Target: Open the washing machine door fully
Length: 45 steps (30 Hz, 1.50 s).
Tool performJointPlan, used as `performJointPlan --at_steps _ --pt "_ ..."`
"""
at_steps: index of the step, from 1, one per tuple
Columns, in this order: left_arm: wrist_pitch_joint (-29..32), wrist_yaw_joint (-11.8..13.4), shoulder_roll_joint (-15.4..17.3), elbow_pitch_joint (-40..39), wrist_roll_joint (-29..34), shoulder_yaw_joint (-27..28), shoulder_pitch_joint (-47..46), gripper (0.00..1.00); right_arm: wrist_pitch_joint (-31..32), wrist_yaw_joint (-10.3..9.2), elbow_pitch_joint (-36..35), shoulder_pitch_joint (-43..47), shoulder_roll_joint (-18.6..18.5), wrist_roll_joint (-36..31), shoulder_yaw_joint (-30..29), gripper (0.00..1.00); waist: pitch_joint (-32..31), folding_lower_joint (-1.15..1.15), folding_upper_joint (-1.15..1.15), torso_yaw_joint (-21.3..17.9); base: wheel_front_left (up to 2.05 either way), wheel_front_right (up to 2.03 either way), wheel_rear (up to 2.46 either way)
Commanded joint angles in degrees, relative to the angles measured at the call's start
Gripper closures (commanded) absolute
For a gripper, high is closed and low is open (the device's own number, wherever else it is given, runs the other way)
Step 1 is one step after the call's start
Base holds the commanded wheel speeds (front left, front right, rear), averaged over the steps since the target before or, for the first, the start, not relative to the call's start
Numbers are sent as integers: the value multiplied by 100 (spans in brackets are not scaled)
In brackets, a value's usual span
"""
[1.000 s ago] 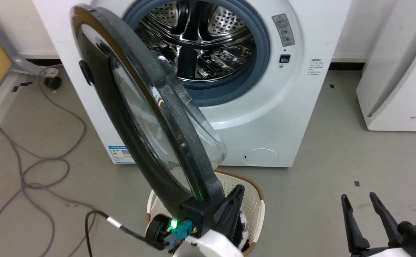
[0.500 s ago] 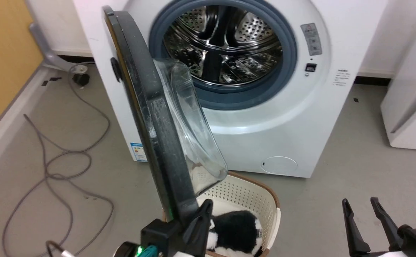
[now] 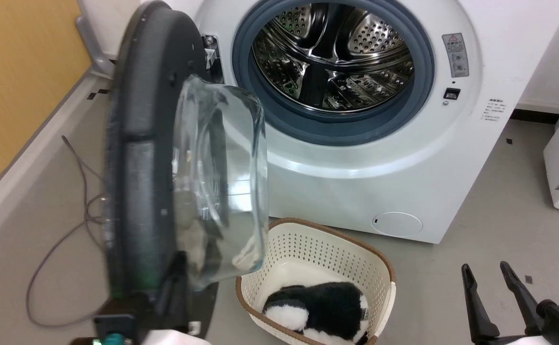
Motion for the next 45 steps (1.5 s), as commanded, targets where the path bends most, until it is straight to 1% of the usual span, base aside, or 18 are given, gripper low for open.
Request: performJointPlan --at_steps 1,5,9,15,20,24,26,27,33,36,38,40,44,45 --pt "-75 67 72 34 -23 154 78 100 10 29 -26 38 24 -20 -2 0 15 0 0 14 0 0 0" --pt "-279 166 255 152 -139 680 100 100 27 29 -44 27 24 -21 2 0 51 0 0 34 0 0 0" --pt "-511 123 434 393 -396 1230 54 100 48 29 -78 5 24 -25 2 0 123 0 0 30 0 0 0" --pt "-842 -201 656 916 -934 1942 -240 100 84 29 -111 -90 24 -54 -29 0 272 0 0 14 0 0 0" --pt "-1132 -598 894 1768 -1376 2482 -588 100 75 29 -84 -181 24 -7 -88 0 373 0 0 -28 0 0 0" --pt "-1302 -861 1056 2460 -1614 2755 -881 100 54 29 -63 -237 24 -14 -104 0 448 0 0 -87 0 0 0" --pt "-1355 -937 1128 2762 -1657 2818 -1009 100 46 29 -40 -259 24 -16 -128 0 471 0 0 -113 0 0 0" --pt "-1462 -1022 1228 3192 -1721 2941 -1188 100 19 29 -11 -287 24 5 -204 0 480 0 0 -149 0 0 0" --pt "-1775 -1208 1398 4050 -1825 3205 -1400 100 4 29 49 -296 24 13 -223 0 429 0 0 -216 0 0 0" --pt "-1907 -1282 1386 4298 -1801 3245 -1375 100 1 29 78 -287 24 7 -196 0 376 0 0 -265 0 0 0" --pt "-1979 -1292 1297 4316 -1763 3253 -1273 100 -6 29 100 -274 24 -22 -168 0 323 0 0 -309 0 0 0" --pt "-2031 -1272 1136 4203 -1762 3302 -1079 100 -6 29 114 -250 24 -121 -152 0 266 0 0 -355 0 0 0" --pt "-2078 -1155 760 3698 -1633 3308 -485 100 -9 29 129 -180 24 -133 -163 0 163 0 0 -408 0 0 0" --pt "-2078 -1155 760 3698 -1633 3308 -485 100 -9 29 129 -180 24 -133 -163 0 163 0 0 -408 0 0 0"
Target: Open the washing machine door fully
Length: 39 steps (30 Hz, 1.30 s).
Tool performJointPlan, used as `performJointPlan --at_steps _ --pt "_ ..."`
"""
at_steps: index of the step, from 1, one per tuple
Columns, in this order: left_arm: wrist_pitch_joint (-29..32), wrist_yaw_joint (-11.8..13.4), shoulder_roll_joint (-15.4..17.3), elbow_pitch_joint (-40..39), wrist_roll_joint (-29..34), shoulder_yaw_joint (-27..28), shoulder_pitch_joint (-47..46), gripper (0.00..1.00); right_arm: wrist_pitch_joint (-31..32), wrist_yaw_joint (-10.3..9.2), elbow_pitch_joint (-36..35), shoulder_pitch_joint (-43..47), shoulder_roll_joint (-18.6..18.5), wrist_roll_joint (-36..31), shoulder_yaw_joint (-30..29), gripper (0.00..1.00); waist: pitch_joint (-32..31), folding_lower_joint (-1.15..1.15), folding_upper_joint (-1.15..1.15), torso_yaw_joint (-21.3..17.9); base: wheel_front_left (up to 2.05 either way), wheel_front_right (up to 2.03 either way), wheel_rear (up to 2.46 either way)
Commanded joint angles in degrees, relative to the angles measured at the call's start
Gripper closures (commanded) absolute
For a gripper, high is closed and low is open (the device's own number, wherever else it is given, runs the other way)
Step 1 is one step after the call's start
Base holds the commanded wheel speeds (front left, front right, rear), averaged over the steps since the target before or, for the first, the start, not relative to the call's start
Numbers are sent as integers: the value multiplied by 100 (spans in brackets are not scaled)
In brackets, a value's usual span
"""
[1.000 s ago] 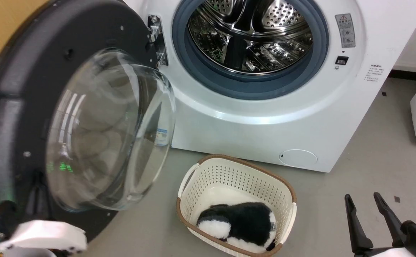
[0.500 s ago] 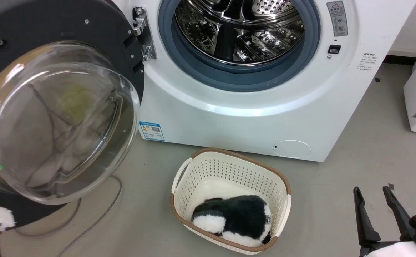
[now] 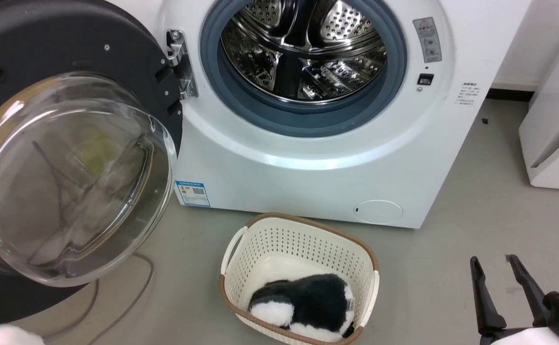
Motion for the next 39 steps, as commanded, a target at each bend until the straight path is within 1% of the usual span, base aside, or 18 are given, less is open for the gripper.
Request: performJointPlan --at_steps 1,3,4,6,7,10,15,17,20,26,32,39 --pt "-48 35 -65 -93 67 -26 183 100 -27 29 10 44 23 -25 5 0 -53 0 0 -23 0 0 0" --pt "-51 52 -220 -370 208 -214 518 100 -20 29 17 91 23 -21 0 0 -106 0 0 -27 0 0 0" --pt "-52 102 -332 -544 310 -355 681 95 -13 29 22 112 23 -20 -10 0 -136 0 0 -19 0 0 0" --pt "-54 206 -496 -870 475 -570 956 26 5 29 25 139 23 -24 -27 0 -179 0 0 -9 0 0 0" --pt "-52 257 -542 -1004 568 -675 1081 0 16 29 24 143 23 -27 -26 0 -194 0 0 -12 0 0 0" --pt "-47 409 -713 -1416 831 -1013 1371 0 31 29 10 149 23 -30 -26 0 -236 0 0 -11 0 0 0" --pt "-41 507 -886 -1889 1232 -1549 1456 0 63 29 -27 153 23 -76 -36 0 -260 0 0 -9 0 0 0" --pt "-38 479 -898 -1983 1387 -1755 1366 0 91 29 -50 143 23 -99 -22 0 -254 0 0 -36 0 0 0" --pt "35 370 -902 -2034 1577 -2073 1128 0 126 29 -105 134 23 -153 7 0 -231 0 0 -115 0 0 0" --pt "213 162 -922 -1857 1902 -2585 533 0 189 29 -153 89 23 -264 150 0 -243 0 0 -418 0 0 0" --pt "560 105 -905 -1543 2067 -2798 108 0 257 29 -227 116 23 -305 142 0 -230 0 0 -610 0 0 0" --pt "903 126 -897 -1222 1919 -2734 -40 0 308 29 -240 152 23 -301 194 0 -235 0 0 -724 0 0 0"
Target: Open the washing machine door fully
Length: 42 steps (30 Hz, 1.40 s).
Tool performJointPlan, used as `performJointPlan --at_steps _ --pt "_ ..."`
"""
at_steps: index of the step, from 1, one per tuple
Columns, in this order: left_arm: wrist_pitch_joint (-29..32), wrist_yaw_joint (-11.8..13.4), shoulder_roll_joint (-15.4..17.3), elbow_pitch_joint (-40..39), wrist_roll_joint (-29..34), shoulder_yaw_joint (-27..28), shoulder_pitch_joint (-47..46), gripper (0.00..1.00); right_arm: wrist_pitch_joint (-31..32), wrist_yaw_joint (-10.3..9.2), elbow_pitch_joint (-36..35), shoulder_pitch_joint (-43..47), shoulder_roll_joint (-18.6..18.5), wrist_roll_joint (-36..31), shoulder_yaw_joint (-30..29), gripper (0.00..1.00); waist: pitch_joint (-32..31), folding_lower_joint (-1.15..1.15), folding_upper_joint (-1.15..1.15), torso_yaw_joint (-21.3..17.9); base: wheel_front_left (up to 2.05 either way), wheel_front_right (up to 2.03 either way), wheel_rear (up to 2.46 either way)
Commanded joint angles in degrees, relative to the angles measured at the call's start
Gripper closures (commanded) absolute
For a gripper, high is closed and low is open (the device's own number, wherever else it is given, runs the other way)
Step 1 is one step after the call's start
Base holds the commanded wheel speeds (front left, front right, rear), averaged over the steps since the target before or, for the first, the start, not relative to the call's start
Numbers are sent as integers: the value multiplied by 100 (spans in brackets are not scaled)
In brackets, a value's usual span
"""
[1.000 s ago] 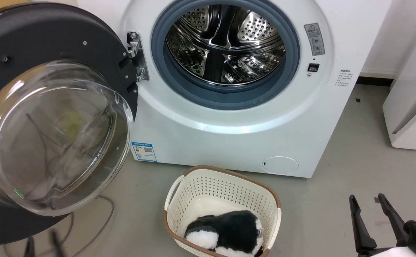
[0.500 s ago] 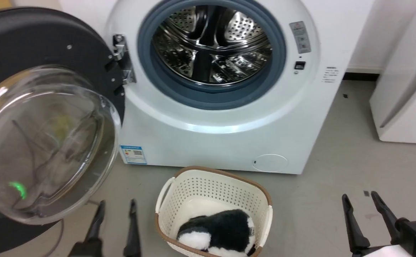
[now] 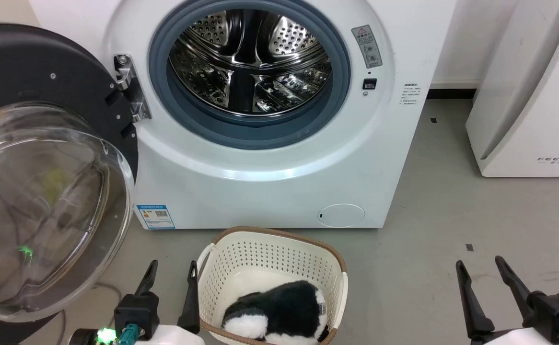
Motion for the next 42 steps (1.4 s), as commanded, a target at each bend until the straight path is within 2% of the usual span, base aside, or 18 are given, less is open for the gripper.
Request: performJointPlan --at_steps 1,7,8,42 --pt "26 28 18 26 -31 35 -55 0 16 29 -14 70 19 -28 24 0 -4 0 0 -17 0 0 0" --pt "1 93 40 56 -89 102 14 0 3 29 17 66 19 5 91 0 -29 0 0 -55 0 0 0" --pt "-2 80 11 40 -66 94 4 100 14 -3 23 0 -1 10 84 100 -28 0 0 -56 0 0 0" --pt "140 -383 -317 21 347 560 -52 100 -16 -1 242 -240 4 -107 148 100 -29 0 0 -37 0 0 0"
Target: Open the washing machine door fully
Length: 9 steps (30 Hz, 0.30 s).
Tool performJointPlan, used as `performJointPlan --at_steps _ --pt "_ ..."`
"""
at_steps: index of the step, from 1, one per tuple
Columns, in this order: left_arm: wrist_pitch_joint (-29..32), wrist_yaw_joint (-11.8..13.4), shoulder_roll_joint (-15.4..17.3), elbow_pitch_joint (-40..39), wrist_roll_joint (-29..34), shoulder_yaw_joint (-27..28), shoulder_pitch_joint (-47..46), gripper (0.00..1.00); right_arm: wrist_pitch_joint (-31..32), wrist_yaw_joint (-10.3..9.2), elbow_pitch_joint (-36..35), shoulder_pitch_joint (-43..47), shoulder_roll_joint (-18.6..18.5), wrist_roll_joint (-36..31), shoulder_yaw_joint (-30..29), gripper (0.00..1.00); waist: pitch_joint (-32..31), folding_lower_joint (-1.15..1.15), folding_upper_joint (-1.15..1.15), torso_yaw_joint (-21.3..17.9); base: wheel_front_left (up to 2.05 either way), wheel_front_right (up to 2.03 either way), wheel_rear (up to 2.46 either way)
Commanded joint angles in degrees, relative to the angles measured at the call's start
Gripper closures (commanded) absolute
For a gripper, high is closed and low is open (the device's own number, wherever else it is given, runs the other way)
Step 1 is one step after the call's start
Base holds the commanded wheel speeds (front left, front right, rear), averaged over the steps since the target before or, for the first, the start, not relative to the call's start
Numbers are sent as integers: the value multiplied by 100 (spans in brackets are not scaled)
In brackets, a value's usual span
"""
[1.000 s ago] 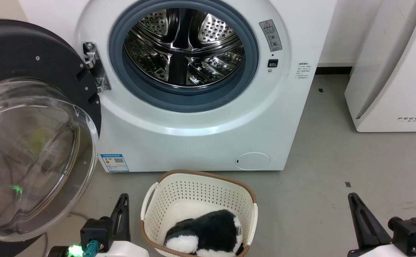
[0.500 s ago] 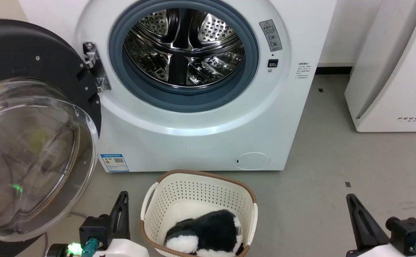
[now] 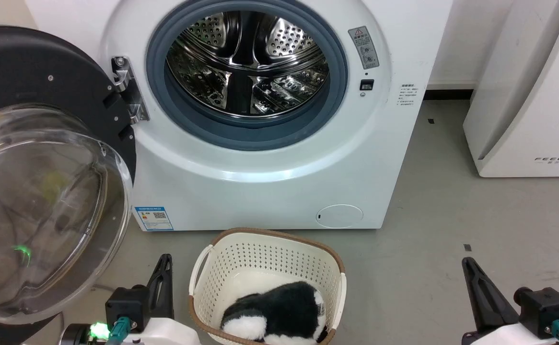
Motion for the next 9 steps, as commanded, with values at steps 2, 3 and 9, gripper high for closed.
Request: performJointPlan --at_steps 2,3,9 --pt "31 -78 -57 -12 98 75 -58 100 -31 10 34 -109 6 -70 16 100 0 0 0 2 0 0 0" --pt "36 -93 -67 -12 111 89 -59 100 -32 10 41 -117 6 -74 18 100 0 0 0 3 0 0 0" --pt "71 -208 -147 -17 214 205 -73 100 -39 13 95 -175 7 -102 34 100 0 0 0 8 0 0 0"
